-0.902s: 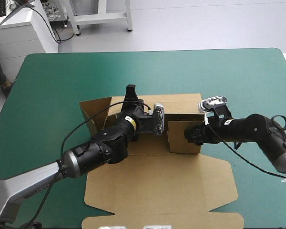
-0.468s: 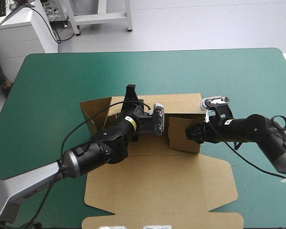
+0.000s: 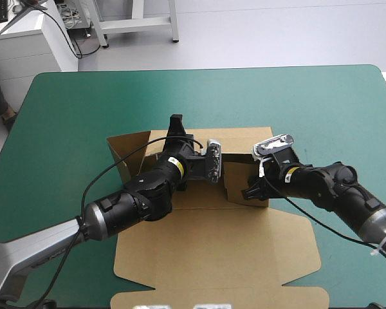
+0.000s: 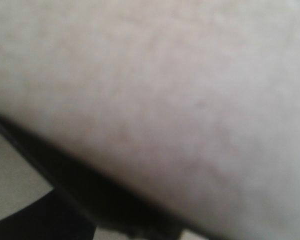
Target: Fold the box
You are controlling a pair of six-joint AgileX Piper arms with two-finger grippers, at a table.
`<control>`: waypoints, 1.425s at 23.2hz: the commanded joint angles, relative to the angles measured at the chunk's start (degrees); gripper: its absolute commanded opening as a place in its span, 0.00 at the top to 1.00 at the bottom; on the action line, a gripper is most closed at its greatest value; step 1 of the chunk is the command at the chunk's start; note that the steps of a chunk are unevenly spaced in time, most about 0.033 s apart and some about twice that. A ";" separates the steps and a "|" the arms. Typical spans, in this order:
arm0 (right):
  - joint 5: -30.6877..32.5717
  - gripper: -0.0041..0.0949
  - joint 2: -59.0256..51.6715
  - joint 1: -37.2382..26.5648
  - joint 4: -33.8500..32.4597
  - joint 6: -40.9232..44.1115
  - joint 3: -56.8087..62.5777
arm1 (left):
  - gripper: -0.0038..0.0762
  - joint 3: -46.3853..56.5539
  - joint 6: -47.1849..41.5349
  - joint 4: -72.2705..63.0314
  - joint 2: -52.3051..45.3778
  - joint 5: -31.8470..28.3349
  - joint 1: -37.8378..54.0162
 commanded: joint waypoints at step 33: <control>-15.86 0.97 -4.23 2.16 -18.17 26.91 3.69 | 0.96 -0.74 -0.37 -2.66 -1.35 -4.15 -0.56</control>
